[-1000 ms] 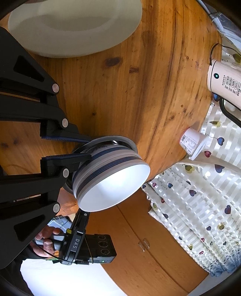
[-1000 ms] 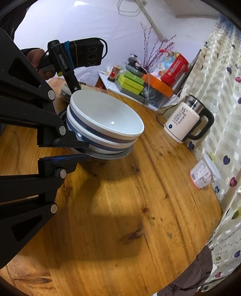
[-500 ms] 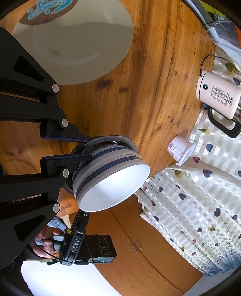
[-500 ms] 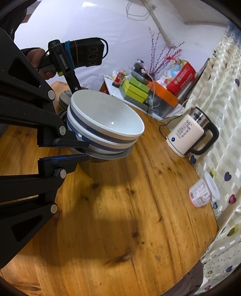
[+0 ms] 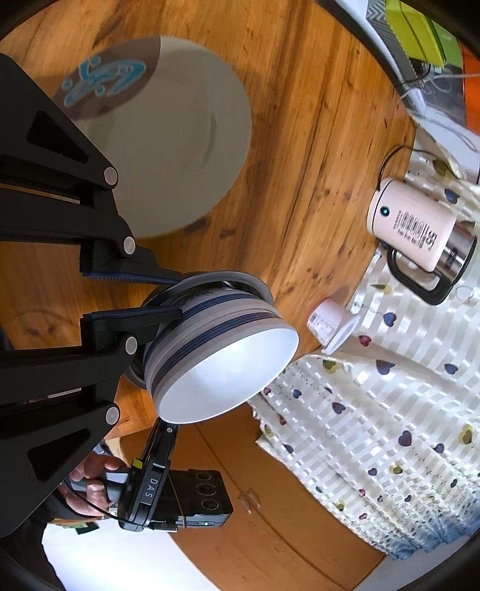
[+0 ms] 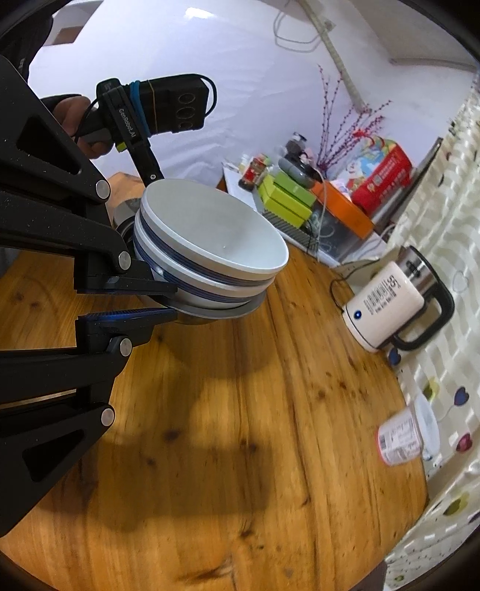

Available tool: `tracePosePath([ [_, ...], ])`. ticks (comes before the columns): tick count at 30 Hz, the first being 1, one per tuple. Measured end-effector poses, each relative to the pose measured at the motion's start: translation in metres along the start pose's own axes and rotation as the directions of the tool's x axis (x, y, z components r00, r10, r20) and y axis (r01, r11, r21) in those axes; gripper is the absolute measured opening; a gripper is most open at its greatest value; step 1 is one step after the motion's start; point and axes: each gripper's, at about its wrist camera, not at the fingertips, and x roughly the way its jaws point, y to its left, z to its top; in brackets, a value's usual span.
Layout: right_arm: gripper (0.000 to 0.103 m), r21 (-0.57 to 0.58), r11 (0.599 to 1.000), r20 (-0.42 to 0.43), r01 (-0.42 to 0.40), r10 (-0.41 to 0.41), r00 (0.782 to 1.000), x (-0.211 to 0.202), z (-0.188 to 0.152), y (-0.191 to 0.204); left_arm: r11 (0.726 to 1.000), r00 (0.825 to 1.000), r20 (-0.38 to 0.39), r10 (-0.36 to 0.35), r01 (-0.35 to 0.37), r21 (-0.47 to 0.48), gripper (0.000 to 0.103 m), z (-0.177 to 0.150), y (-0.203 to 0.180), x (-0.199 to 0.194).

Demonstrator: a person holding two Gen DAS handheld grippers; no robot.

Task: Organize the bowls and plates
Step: 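Carry the bowl stack with the left tool over the beige plate stack, then lower the bowl stack onto the beige plates and open the left tool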

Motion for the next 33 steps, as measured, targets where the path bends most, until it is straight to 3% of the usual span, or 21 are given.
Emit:
tracePosePath([
  [18, 0.009, -0.062, 0.996, -0.092, -0.056, 0.051, 0.995, 0.055, 0.007, 0.04, 0.994, 0.995, 0.067, 0.078, -0.072, -0.08, 0.011, -0.008, 0.047, -0.043],
  [33, 0.009, -0.084, 0.993, -0.176, -0.087, 0.071, 0.982, 0.099, 0.002, 0.06, 0.982, 0.988, 0.078, 0.132, -0.12, -0.145, 0.011, -0.022, 0.078, -0.061],
])
